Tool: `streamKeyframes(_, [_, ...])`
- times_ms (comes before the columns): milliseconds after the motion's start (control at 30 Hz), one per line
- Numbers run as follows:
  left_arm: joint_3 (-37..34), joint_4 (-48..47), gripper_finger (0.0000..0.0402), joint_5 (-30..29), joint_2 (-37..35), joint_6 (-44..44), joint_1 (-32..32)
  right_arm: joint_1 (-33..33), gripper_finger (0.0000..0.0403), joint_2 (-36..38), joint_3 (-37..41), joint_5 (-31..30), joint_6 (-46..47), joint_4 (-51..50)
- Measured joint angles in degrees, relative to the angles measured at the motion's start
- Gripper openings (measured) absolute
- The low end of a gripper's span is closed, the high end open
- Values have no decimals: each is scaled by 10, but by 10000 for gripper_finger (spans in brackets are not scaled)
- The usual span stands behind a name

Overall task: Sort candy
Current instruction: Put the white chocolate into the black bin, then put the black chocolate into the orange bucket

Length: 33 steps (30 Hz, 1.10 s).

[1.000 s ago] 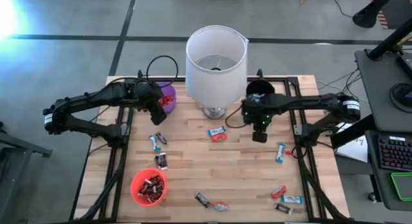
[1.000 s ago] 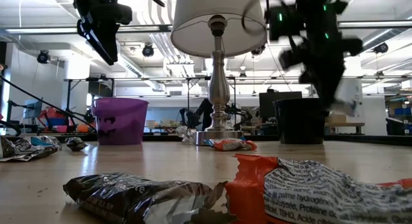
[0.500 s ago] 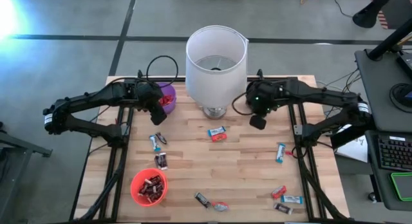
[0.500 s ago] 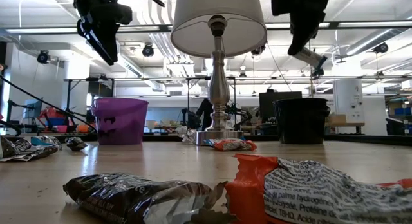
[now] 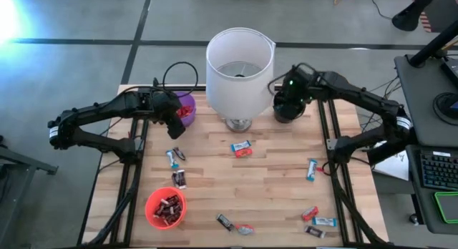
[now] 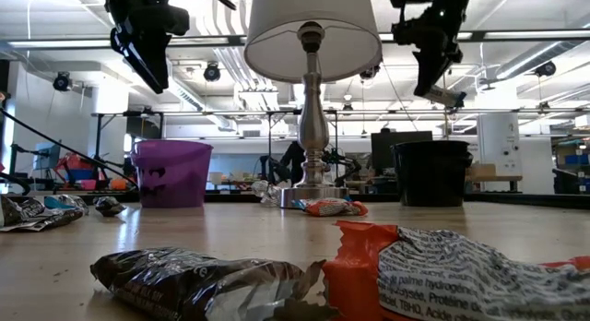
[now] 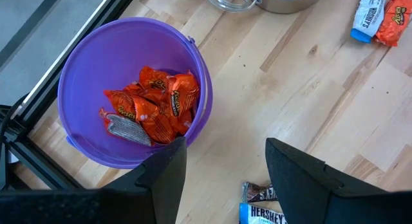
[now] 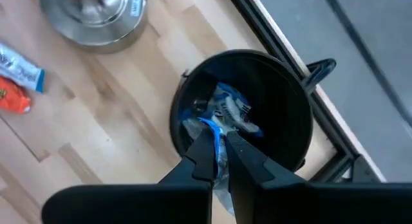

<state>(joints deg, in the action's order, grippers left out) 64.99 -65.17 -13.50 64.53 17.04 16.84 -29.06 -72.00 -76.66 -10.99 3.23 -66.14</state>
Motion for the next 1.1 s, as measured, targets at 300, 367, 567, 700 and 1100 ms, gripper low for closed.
streamKeyframes(300, [0, 0, 194, 0, 0, 0, 0, -107, 12, -1, 4, 94, -50, 51])
streamKeyframes(367, [0, 0, 194, 0, 0, -1, 0, -116, 12, -1, 6, 95, -65, 51])
streamKeyframes(567, [0, 0, 194, 0, 0, -18, 0, -126, 24, -4, 9, 96, -88, 62])
streamKeyframes(700, [0, 0, 194, 0, 0, -18, 0, -126, 56, -5, 9, 99, -96, 69])
streamKeyframes(1100, [0, 0, 197, 0, 0, -17, 0, -126, 140, -4, 9, 95, -53, 59])
